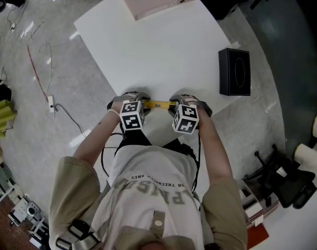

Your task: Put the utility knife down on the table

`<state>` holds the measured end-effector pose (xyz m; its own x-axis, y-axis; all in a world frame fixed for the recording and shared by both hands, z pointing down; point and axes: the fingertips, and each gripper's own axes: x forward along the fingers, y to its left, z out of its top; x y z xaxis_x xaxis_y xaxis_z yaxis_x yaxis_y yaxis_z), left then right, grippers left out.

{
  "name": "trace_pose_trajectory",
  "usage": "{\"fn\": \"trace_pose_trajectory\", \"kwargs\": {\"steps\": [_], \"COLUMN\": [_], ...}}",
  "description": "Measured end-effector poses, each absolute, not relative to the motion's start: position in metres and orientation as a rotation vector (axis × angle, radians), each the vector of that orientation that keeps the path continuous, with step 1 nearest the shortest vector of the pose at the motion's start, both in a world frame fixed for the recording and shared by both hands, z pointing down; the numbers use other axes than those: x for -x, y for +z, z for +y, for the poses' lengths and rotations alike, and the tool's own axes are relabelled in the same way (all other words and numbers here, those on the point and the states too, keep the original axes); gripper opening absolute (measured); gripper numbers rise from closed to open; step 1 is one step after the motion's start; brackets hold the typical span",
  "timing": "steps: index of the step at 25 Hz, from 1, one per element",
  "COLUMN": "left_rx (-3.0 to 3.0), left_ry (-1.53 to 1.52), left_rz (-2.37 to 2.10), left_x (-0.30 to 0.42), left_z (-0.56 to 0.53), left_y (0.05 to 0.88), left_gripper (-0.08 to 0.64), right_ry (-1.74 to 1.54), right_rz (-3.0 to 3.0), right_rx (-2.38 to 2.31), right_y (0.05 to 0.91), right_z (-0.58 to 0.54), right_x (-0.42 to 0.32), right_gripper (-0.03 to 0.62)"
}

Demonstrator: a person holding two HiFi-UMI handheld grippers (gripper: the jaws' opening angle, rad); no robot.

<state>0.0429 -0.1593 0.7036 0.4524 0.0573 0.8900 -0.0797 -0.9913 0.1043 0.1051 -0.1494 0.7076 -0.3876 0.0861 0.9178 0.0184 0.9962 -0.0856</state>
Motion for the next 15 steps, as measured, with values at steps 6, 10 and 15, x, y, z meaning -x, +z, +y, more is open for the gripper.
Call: {"fn": "trace_pose_trajectory", "kwargs": {"steps": [6, 10, 15], "left_rx": [-2.578, -2.596, -2.599], "left_ry": [1.550, 1.501, 1.449], "left_rz": [-0.053, -0.088, -0.129], "left_x": [-0.043, -0.045, -0.045], "left_z": [-0.163, -0.168, -0.168], "left_y": [0.698, 0.688, 0.678], "left_gripper": [0.196, 0.193, 0.192], "right_ry": [0.106, 0.150, 0.173], "right_rz": [-2.003, -2.064, -2.117], "right_rx": [0.027, -0.029, -0.089], "right_y": [0.701, 0.686, 0.668], "right_z": [-0.152, -0.156, -0.162], "right_x": [-0.106, -0.104, -0.102], "right_gripper": [0.166, 0.166, 0.166]}}
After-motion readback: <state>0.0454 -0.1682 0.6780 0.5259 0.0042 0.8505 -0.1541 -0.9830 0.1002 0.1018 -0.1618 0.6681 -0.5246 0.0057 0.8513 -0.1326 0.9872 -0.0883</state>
